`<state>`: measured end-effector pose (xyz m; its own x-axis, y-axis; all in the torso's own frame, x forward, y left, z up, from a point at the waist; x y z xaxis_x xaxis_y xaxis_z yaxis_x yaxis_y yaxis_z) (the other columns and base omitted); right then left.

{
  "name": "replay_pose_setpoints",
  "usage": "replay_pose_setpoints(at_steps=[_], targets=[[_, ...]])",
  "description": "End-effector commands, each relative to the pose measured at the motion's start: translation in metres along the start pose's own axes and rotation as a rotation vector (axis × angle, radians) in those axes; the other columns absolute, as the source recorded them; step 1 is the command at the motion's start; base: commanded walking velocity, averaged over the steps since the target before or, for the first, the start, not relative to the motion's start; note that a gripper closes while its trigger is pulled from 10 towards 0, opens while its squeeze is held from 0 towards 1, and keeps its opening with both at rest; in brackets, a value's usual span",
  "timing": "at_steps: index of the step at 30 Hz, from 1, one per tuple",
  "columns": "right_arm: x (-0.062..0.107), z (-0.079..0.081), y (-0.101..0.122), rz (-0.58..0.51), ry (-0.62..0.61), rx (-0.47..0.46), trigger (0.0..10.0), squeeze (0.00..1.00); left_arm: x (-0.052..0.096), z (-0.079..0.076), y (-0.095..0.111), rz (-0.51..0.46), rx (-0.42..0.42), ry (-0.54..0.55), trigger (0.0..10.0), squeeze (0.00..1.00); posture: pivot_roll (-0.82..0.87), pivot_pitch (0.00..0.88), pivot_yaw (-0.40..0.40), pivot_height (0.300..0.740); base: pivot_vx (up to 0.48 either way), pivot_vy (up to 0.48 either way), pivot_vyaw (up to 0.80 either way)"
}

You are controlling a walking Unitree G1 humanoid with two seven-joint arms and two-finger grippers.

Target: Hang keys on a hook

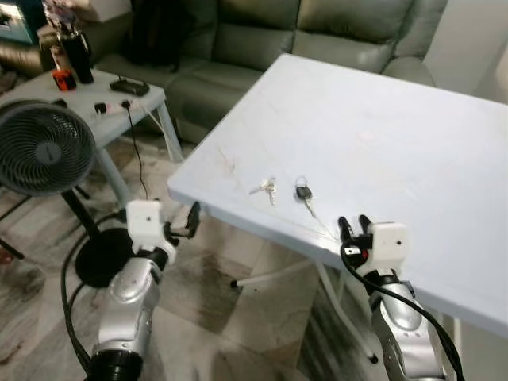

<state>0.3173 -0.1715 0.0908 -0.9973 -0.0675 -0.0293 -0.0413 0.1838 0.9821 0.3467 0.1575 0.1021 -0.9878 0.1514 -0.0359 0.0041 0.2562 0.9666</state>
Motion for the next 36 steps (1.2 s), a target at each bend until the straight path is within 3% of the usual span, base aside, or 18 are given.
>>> replay_pose_setpoints(at_steps=[1, 3, 11, 12, 23, 36], targets=[[0.003, -0.011, -0.003, 0.01, -0.022, 0.02, 10.0, 0.0, -0.003, -0.011, 0.001, -0.003, -0.006, -0.029, 10.0, 0.0, 0.0, 0.063, -0.002, 0.74, 0.45, 0.0, 0.0], [0.003, -0.013, -0.004, 0.011, -0.036, -0.04, 10.0, 0.0, -0.003, -0.01, 0.001, -0.003, -0.012, -0.022, 10.0, 0.0, 0.0, 0.063, -0.002, 0.74, 0.45, 0.0, 0.0], [0.002, -0.01, -0.003, 0.001, -0.011, -0.083, 10.0, 0.0, -0.003, -0.012, 0.0, -0.01, -0.012, -0.031, 10.0, 0.0, 0.0, 0.054, -0.008, 0.74, 0.031, 0.0, 0.0], [0.002, -0.009, -0.002, -0.002, -0.006, -0.089, 10.0, 1.0, -0.003, -0.012, 0.0, -0.009, -0.012, -0.029, 10.0, 0.0, 0.0, 0.052, -0.009, 0.74, 0.0, 0.0, 0.0], [0.002, -0.01, -0.003, -0.007, 0.029, -0.102, 10.0, 1.0, -0.003, -0.017, 0.002, -0.026, -0.009, -0.049, 10.0, 0.0, 0.0, 0.062, -0.013, 0.74, 0.0, 0.0, 0.0], [-0.017, -0.02, 0.009, -0.033, 0.086, -0.003, 10.0, 1.0, 0.002, -0.041, -0.006, -0.012, -0.14, -0.182, 10.0, 0.0, 0.0, 0.065, -0.025, 0.74, 0.0, 0.0, 0.0]])
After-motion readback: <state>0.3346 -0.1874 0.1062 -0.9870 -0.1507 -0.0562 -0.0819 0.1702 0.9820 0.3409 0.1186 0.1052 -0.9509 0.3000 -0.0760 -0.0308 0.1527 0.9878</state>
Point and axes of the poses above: a point about 5 cm out from each wrist's last joint towards the gripper, its own x axis pointing back from the gripper into the wrist, its own y axis along the axis of the wrist's last joint, z = x × y, the point moved 4 cm from there along -x, pointing out of the wrist towards the gripper, and after that the axes turned 9 degrees about x, right-handed, at the moved point
